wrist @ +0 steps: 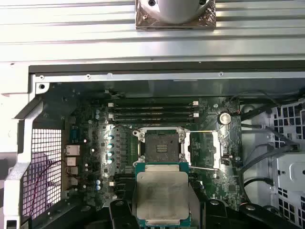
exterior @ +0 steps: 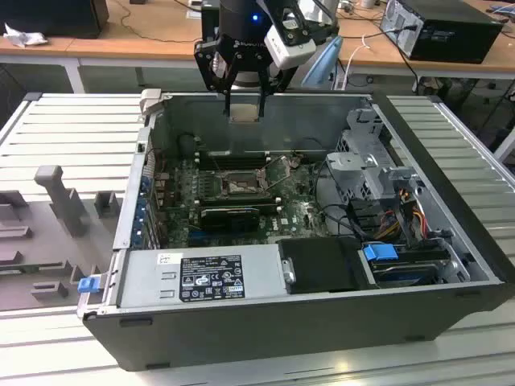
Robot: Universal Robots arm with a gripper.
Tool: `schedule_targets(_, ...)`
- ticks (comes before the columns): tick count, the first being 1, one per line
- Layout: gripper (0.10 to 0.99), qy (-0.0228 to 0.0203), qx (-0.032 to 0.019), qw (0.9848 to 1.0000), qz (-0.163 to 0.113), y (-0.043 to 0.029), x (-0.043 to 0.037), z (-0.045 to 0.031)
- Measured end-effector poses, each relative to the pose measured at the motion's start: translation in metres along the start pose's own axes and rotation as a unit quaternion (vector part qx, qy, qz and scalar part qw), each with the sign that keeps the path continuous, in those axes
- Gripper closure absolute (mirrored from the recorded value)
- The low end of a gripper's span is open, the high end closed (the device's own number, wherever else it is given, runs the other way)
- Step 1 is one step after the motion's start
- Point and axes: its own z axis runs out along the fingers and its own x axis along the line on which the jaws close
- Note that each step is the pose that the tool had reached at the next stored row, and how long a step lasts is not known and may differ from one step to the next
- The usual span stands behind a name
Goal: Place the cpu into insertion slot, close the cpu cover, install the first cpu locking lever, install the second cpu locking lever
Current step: 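Place the cpu into insertion slot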
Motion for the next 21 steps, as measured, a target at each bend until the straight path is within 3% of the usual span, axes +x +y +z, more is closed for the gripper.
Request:
schedule_targets(16,0.561,-0.0004,-0.0001,1.0000,0.005,0.0000,0.0000,0.0000)
schedule_targets(21,0.561,-0.0018,-0.0004,0.9998,0.020,0.0000,0.0000,0.0002)
